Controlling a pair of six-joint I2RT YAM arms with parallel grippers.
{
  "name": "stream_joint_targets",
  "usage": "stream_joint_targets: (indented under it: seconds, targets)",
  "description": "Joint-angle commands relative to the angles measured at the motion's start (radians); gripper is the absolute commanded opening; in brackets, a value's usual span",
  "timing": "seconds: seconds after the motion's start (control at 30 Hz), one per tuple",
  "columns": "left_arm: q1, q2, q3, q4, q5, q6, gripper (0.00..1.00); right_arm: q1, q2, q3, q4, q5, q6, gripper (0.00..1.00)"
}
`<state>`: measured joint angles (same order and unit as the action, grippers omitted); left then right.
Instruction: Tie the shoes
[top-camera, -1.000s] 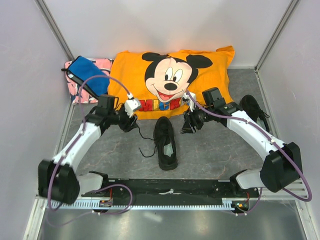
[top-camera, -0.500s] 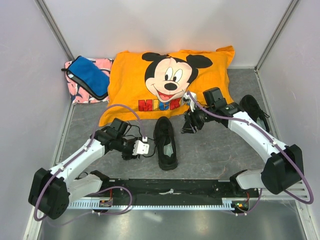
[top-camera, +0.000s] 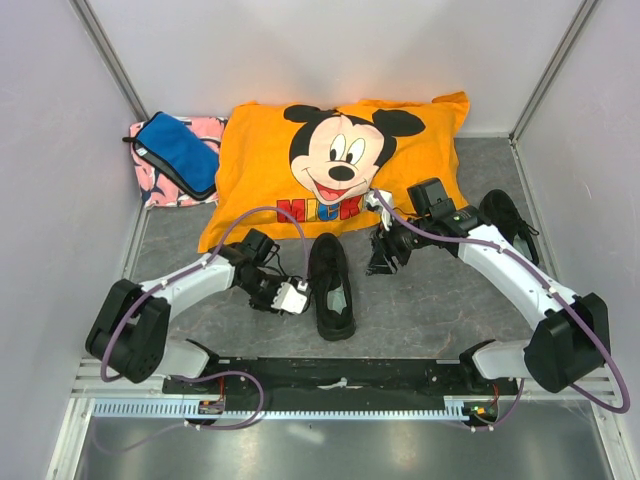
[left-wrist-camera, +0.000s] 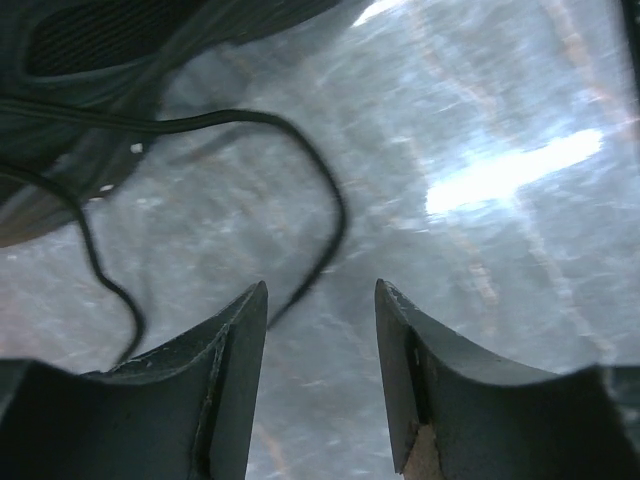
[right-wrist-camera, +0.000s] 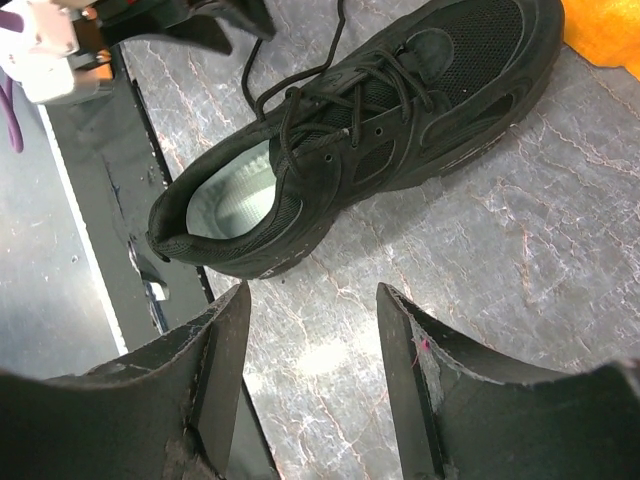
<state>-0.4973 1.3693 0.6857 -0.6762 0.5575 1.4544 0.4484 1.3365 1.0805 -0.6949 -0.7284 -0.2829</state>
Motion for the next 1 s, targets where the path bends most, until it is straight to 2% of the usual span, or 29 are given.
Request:
stream_joint_targets:
  seconds: [0.0,0.2,0.33,0.63,0.77,0.8,0.9,0.97]
  targets:
    - [-0.007,0.043,0.06,0.035,-0.014,0.119,0.52,0.001,-0.023,0.016,-0.012,-0.031,-0.052,0.61]
    - [-0.05,0.004,0.064,-0.02,0.041,0.135,0.5,0.001,-0.01,0.025,-0.017,-0.016,-0.059,0.61]
    - [-0.093,0.0,0.032,-0.023,0.01,0.124,0.49,0.001,-0.003,0.025,-0.02,-0.016,-0.055,0.6]
    - [-0.104,0.085,0.0,0.064,-0.119,0.101,0.44,-0.001,-0.011,0.029,-0.018,-0.017,-0.047,0.6]
    - [-0.104,0.105,0.009,0.04,-0.125,0.129,0.32,-0.002,-0.008,0.027,-0.017,-0.016,-0.047,0.6]
    - [-0.109,0.108,0.012,0.027,-0.119,0.15,0.23,-0.001,-0.005,0.025,-0.017,-0.014,-0.048,0.6]
    - [-0.125,0.093,0.014,-0.032,-0.097,0.188,0.05,-0.001,0.003,0.029,-0.014,-0.011,-0.05,0.59]
    - [-0.138,0.074,0.011,-0.061,-0.091,0.19,0.02,-0.002,0.006,0.029,-0.009,-0.008,-0.052,0.59]
